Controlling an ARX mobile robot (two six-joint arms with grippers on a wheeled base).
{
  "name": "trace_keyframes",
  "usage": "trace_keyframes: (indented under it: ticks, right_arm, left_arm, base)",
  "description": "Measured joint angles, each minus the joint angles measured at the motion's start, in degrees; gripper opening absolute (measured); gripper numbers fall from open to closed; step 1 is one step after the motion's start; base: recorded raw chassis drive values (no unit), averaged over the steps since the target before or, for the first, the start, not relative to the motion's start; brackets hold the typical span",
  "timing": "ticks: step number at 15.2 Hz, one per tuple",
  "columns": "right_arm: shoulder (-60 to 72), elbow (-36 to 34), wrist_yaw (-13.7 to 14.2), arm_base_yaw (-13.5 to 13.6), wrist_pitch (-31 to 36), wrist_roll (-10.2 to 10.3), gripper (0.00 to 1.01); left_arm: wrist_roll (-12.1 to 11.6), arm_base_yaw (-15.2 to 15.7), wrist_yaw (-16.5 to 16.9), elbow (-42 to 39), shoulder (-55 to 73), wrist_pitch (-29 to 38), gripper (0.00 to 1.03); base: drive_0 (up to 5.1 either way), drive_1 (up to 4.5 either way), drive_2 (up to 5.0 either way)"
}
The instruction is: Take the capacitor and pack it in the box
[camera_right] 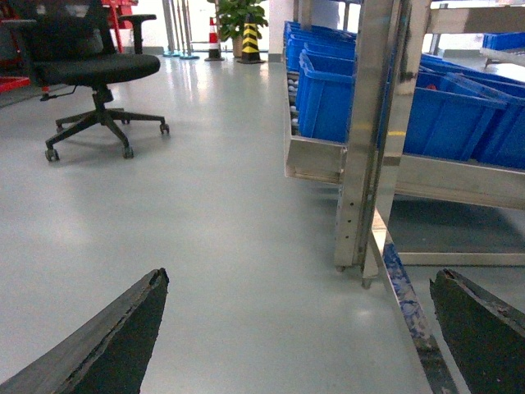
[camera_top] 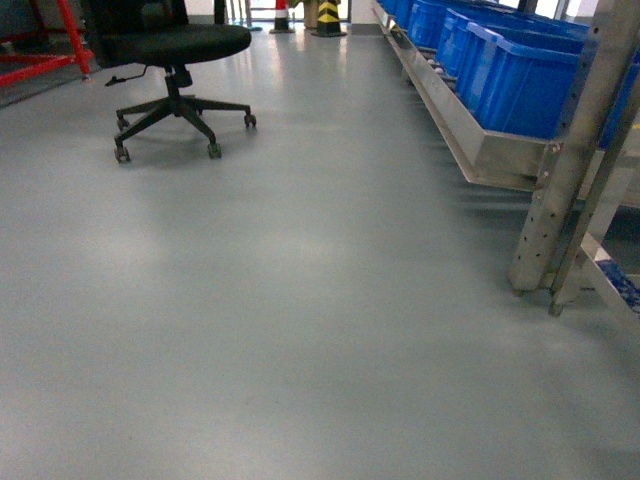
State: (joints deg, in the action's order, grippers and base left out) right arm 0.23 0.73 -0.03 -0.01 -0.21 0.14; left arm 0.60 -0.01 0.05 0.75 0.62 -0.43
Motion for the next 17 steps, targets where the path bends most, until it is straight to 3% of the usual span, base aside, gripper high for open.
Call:
trace_keyframes:
  ticks: [17]
  right_arm:
    - [0.00, 0.00, 0.04, 0.00, 0.02, 0.00, 0.98]
  left_arm:
    - [0.00, 0.00, -0.17, 0.00, 0.00, 0.02, 0.45]
  base:
    - [-5.0, 2.47, 2.5]
